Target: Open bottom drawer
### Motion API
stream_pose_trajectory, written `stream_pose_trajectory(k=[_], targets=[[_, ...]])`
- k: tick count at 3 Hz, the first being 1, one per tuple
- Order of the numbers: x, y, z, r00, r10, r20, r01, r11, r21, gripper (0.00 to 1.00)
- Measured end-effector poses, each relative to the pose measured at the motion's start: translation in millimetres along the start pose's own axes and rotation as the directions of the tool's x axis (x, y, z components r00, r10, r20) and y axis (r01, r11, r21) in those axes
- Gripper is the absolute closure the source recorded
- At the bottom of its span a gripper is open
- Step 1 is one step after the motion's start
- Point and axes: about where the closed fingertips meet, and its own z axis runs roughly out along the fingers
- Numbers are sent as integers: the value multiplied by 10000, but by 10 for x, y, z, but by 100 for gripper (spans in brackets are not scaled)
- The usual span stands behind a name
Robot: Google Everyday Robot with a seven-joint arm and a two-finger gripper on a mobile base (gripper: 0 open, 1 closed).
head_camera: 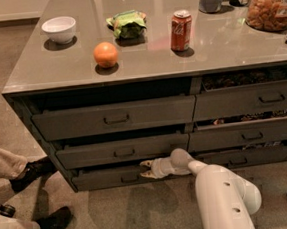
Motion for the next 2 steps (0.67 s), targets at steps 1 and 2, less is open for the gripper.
stream_pose_trajectory(k=[1, 2], targets=[[17, 17, -8, 10000, -17, -20, 17, 10000, -15, 96], [-15, 4, -37, 10000, -18, -20, 18, 10000, -14, 100]])
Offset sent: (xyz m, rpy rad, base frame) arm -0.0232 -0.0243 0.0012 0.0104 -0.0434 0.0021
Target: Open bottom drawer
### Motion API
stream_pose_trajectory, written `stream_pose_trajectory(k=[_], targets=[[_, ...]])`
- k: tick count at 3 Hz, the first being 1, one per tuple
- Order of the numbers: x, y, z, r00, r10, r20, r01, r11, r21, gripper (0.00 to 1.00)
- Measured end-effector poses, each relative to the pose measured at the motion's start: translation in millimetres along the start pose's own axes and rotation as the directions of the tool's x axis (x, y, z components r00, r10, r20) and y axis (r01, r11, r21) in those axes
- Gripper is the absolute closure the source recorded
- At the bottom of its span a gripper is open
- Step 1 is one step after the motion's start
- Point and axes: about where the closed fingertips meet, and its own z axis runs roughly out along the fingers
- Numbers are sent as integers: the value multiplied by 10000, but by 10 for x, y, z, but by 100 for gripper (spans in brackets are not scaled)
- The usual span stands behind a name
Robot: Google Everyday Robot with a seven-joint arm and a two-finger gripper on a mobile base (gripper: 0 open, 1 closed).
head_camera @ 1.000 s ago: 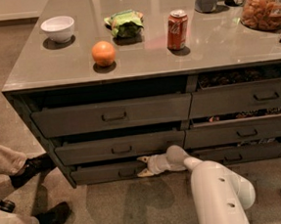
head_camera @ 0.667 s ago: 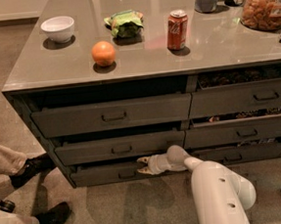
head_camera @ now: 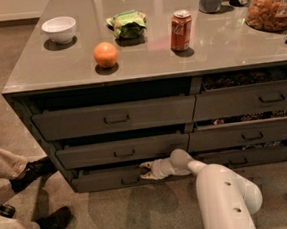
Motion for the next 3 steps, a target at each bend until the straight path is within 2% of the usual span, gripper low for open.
stream_pose_trajectory(k=[1, 2, 3], targets=[[40, 114, -62, 9999, -107, 88, 106, 9999, 80, 100], [33, 118, -67, 9999, -107, 88, 106, 9999, 80, 100], [41, 180, -97, 9999, -158, 67, 158, 9999, 54, 89]])
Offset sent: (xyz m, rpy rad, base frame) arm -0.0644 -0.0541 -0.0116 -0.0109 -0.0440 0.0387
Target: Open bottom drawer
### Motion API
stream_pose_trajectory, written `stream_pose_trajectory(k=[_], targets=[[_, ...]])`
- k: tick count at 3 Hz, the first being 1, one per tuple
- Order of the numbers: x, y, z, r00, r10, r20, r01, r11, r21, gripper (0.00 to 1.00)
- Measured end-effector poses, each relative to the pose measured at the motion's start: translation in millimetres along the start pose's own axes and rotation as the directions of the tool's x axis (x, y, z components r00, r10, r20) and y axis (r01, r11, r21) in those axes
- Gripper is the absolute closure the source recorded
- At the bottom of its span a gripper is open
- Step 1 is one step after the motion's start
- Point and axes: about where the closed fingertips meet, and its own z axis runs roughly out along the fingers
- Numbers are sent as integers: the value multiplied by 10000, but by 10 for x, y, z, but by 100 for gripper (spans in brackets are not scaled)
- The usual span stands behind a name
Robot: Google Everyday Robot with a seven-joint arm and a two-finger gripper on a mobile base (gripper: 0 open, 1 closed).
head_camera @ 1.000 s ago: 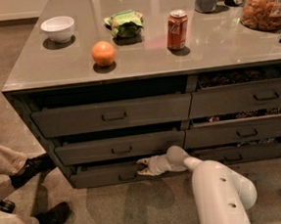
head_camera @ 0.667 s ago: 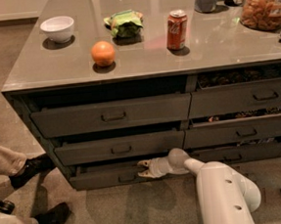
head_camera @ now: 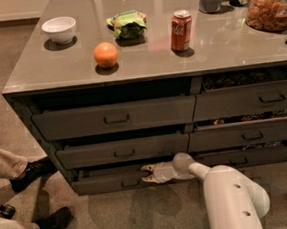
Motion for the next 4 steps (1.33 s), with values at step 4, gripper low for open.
stream_pose_trajectory(k=[4], targets=[[23, 205, -90, 9999, -42, -142, 40, 9999, -117, 100]])
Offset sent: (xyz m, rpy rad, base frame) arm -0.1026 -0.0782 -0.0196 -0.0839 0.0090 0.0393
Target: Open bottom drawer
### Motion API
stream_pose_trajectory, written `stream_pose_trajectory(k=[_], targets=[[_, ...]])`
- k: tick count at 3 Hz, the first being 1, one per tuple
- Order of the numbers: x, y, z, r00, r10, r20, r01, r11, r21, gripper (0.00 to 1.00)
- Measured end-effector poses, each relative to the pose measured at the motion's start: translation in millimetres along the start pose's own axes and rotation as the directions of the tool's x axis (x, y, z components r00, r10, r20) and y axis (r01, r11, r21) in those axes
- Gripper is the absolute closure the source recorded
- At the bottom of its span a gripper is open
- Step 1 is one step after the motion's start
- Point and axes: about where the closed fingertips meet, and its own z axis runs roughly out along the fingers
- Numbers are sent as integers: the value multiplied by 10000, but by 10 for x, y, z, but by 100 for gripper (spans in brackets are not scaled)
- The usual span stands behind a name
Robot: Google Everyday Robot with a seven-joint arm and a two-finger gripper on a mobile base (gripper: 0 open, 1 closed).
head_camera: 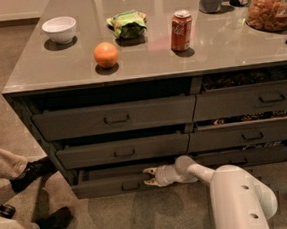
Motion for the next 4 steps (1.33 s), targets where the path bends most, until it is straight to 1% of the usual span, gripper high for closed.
stream_pose_trajectory(k=[3, 4], targets=[[-9, 14, -2, 10000, -26, 53, 27, 10000, -45, 100], [52, 108, -9, 9999, -55, 86, 57, 9999, -155, 100]])
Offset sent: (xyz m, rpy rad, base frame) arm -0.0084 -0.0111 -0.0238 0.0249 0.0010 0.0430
